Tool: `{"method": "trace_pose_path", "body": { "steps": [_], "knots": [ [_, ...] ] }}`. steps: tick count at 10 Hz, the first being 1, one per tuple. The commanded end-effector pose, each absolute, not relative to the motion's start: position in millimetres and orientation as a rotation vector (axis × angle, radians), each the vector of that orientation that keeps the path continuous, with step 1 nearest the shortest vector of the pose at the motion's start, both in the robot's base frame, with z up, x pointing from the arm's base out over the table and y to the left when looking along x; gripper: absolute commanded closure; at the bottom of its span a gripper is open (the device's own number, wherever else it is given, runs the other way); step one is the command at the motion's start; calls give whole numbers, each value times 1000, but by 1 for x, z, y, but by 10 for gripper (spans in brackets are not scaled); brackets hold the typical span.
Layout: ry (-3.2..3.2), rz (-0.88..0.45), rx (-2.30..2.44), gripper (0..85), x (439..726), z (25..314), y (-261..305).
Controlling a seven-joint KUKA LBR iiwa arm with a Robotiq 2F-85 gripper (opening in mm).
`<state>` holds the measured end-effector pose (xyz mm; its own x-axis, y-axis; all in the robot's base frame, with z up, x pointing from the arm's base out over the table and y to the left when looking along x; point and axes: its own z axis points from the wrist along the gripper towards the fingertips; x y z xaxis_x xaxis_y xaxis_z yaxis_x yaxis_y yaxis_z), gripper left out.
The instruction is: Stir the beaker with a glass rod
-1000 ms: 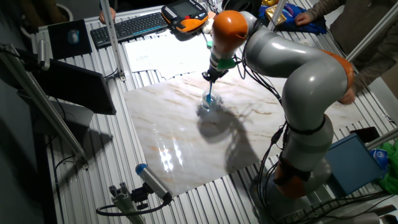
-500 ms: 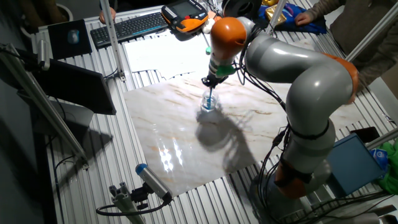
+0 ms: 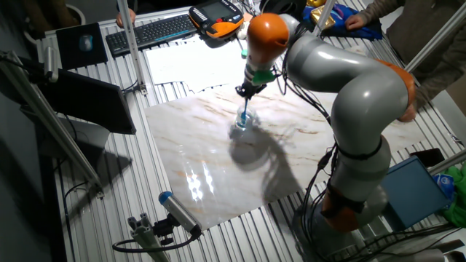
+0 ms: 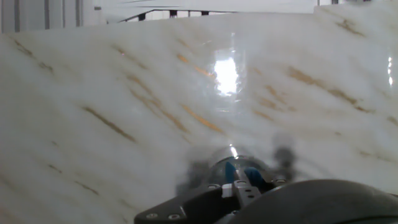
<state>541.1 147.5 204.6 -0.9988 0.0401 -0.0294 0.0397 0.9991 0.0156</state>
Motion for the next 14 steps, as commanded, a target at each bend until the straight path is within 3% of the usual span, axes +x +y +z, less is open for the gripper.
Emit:
{"method": "trace_pose_path", "body": {
  "steps": [1,3,8,9,10,14],
  "knots": [
    [3112,11,59,850,536,203,150],
    [3101,-14,8,850,531,199,141],
    [3127,-10,-15,850,553,203,124],
    [3119,-11,44,510,549,203,128],
    [3115,-13,102,340,545,205,133],
    [3138,7,170,340,540,217,139]
  ]
}}
